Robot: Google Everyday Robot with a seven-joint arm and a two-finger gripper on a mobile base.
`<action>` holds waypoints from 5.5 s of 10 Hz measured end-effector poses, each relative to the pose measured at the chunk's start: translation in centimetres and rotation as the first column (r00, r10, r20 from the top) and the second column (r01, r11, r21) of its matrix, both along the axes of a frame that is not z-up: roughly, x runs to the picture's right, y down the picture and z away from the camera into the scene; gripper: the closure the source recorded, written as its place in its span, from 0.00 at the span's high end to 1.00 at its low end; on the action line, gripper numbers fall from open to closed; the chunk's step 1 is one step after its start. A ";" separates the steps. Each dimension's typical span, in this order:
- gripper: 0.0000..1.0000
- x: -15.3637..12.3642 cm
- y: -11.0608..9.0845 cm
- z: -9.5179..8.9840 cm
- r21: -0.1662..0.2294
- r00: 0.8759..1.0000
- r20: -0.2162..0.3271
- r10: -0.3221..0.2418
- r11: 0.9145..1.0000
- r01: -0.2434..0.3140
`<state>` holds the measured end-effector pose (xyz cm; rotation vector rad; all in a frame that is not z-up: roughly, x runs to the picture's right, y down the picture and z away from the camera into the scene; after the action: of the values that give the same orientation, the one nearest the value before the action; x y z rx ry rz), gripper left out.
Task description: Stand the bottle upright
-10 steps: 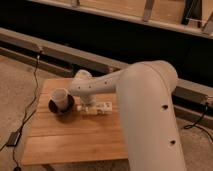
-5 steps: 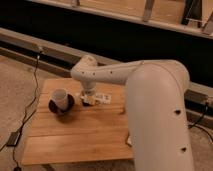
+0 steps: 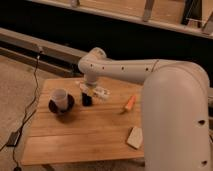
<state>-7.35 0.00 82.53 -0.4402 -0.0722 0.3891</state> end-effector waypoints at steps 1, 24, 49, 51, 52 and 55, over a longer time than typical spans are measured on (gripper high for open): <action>0.00 -0.1 -0.4 -0.4 0.025 0.999 0.021 0.038 0.999 -0.039; 0.00 -0.8 -3.6 -4.3 0.357 0.972 0.199 0.129 0.913 -0.195; 0.00 3.7 1.1 -0.3 0.398 0.615 0.681 0.398 0.504 -0.767; 0.00 3.3 1.3 0.4 0.380 0.601 0.686 0.411 0.502 -0.777; 0.00 3.2 1.5 1.1 0.360 0.587 0.686 0.429 0.501 -0.787; 0.00 3.2 1.8 2.4 0.301 0.539 0.694 0.478 0.487 -0.820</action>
<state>-4.17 1.81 84.92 0.1873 -0.9445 1.0131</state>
